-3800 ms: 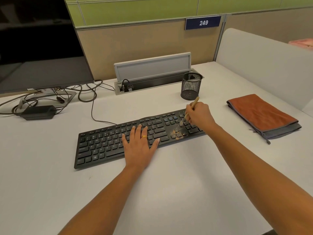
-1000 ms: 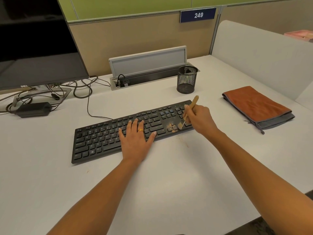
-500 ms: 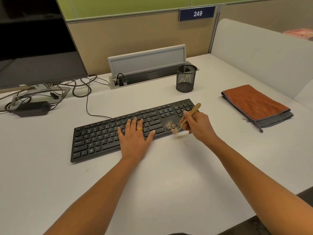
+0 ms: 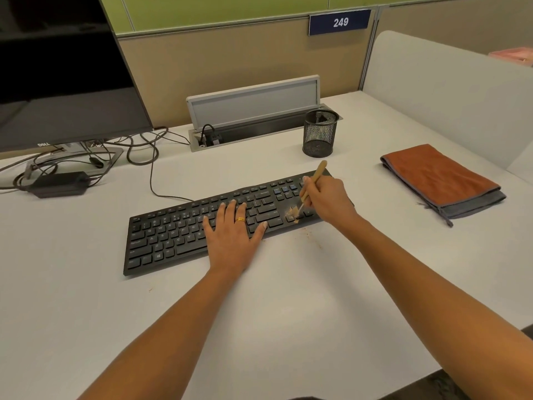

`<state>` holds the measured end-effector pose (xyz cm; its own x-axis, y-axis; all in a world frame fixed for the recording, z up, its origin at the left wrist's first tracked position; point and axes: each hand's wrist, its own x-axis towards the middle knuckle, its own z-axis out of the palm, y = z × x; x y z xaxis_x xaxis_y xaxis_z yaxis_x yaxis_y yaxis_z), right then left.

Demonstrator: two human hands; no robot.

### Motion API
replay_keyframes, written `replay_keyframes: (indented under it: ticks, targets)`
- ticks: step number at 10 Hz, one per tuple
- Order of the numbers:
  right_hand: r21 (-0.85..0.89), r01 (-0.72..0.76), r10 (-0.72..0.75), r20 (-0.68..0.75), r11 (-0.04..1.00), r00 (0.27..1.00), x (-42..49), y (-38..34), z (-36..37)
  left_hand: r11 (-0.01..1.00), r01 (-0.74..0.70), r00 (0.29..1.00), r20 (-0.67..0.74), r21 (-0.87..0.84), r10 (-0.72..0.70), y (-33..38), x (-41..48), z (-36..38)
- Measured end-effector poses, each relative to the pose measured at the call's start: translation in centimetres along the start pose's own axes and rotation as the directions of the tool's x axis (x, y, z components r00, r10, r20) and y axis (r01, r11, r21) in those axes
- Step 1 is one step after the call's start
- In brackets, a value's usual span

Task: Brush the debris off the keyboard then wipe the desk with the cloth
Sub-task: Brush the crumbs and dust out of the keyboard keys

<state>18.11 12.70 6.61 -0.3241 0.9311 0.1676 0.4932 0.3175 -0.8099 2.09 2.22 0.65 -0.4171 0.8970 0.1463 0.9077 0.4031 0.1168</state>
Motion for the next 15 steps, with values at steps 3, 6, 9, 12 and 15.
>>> replay_keyframes:
  ticks: [3,6,9,12,15]
  targets:
    - [-0.050,0.039,-0.031,0.138,0.998,0.990,0.7,-0.5,-0.2,1.000,-0.001,1.000,-0.004,0.008,0.001,-0.1,-0.1,0.0]
    - [-0.008,0.072,-0.071,0.084,0.997,0.994,0.6,-0.4,-0.1,1.000,0.002,1.000,-0.001,-0.006,-0.002,0.0,0.0,-0.1]
    - [0.012,0.089,-0.089,0.093,0.996,0.992,0.1,-0.6,-0.2,1.000,-0.001,1.000,0.005,-0.008,0.001,0.0,-0.1,-0.2]
    - [-0.183,0.207,-0.156,0.260,0.961,0.953,-0.5,-1.2,0.1,1.000,-0.005,1.000,-0.009,-0.015,0.005,0.0,-0.1,-0.1]
    - [-0.211,0.217,-0.162,0.250,0.953,0.955,-0.2,-1.4,-0.7,1.000,-0.001,1.000,-0.011,-0.015,0.001,-0.1,-0.1,-0.1]
